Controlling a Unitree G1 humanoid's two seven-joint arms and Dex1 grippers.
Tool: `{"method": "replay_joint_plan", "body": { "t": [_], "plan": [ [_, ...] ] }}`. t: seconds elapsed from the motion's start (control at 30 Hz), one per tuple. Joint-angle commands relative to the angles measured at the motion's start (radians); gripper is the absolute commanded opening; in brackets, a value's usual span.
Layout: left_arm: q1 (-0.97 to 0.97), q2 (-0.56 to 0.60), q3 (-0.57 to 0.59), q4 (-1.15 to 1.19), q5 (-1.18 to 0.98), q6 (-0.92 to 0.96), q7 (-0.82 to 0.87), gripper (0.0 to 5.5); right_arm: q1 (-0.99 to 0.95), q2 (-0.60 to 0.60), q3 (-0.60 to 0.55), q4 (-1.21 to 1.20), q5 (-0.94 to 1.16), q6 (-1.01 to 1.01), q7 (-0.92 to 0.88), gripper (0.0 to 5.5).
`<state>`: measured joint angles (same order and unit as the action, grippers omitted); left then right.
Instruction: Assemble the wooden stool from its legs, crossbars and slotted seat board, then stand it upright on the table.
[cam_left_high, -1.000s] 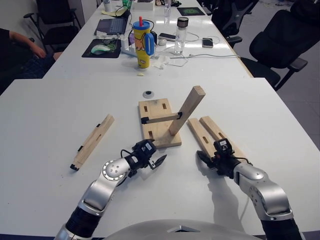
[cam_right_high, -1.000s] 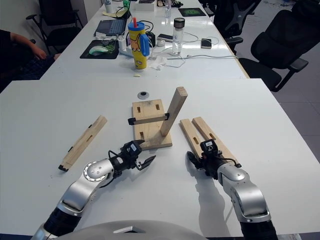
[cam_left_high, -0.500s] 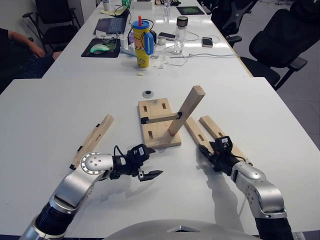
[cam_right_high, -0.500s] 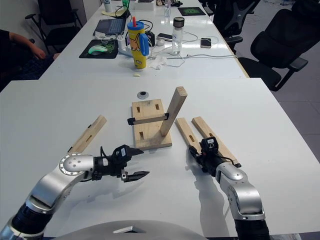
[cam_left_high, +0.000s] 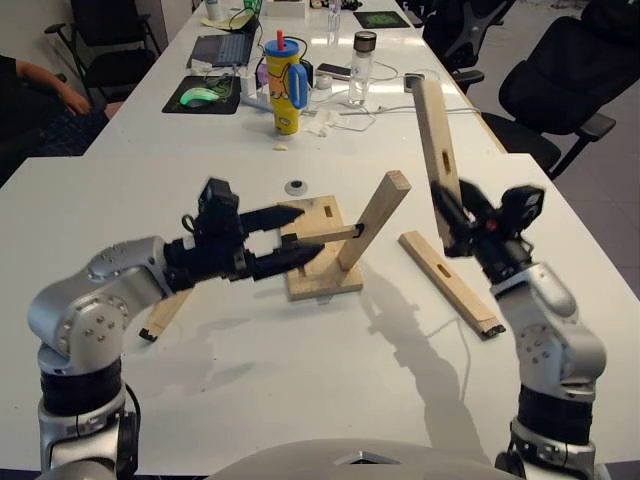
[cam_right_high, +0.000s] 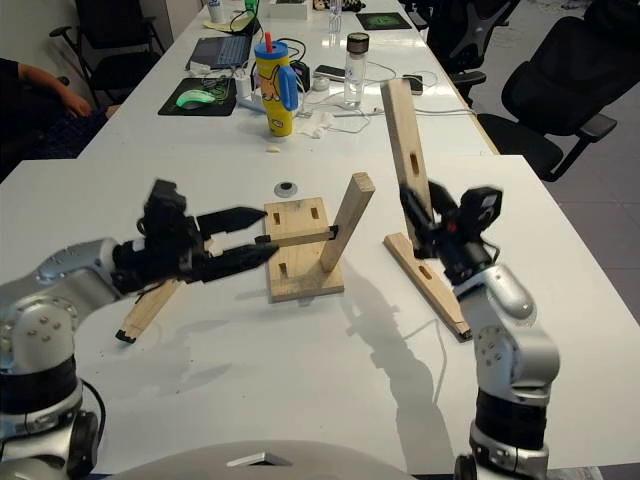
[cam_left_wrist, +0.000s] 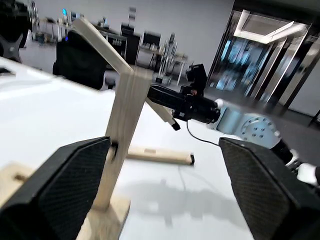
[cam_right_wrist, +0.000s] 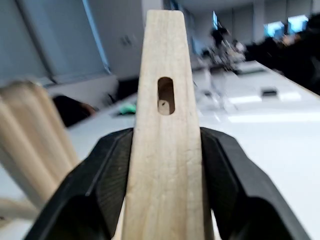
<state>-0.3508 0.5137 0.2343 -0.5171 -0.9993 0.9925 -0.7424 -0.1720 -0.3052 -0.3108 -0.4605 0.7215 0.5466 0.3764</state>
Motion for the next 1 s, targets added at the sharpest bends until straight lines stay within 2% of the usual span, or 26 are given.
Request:
{"method": "replay_joint_plan", "body": {
  "t": [0.03,0.17,0.27,0.57,0.93,1.0],
  "plan": [
    [-0.095,-0.02,0.047,0.087,-0.114,0.026,0.081,4.42,-0.157,-0.077,-0.089,-0.029,0.411,0.129,0.044,2.03],
    [-0.128,-0.034,0.06,0.125,-0.237,0.043,0.133,5.1,-0.197,-0.174,-0.102,0.016,0.732,0.251,0.11,2.03],
    [-0.155,-0.043,0.061,0.157,-0.338,0.054,0.171,5.12,-0.169,-0.202,-0.054,-0.002,0.834,0.301,0.147,2.03],
    [-0.239,-0.036,0.002,0.196,-0.531,0.063,0.256,5.12,-0.08,-0.248,0.067,-0.016,0.787,0.352,0.283,2.03],
    [-0.257,0.024,-0.016,0.201,-0.642,0.056,0.28,5.12,-0.052,-0.326,0.085,0.015,0.769,0.385,0.425,2.03],
    [-0.256,0.027,-0.024,0.198,-0.669,0.056,0.284,4.89,-0.045,-0.329,0.078,0.023,0.789,0.394,0.433,2.03]
  ]
}}
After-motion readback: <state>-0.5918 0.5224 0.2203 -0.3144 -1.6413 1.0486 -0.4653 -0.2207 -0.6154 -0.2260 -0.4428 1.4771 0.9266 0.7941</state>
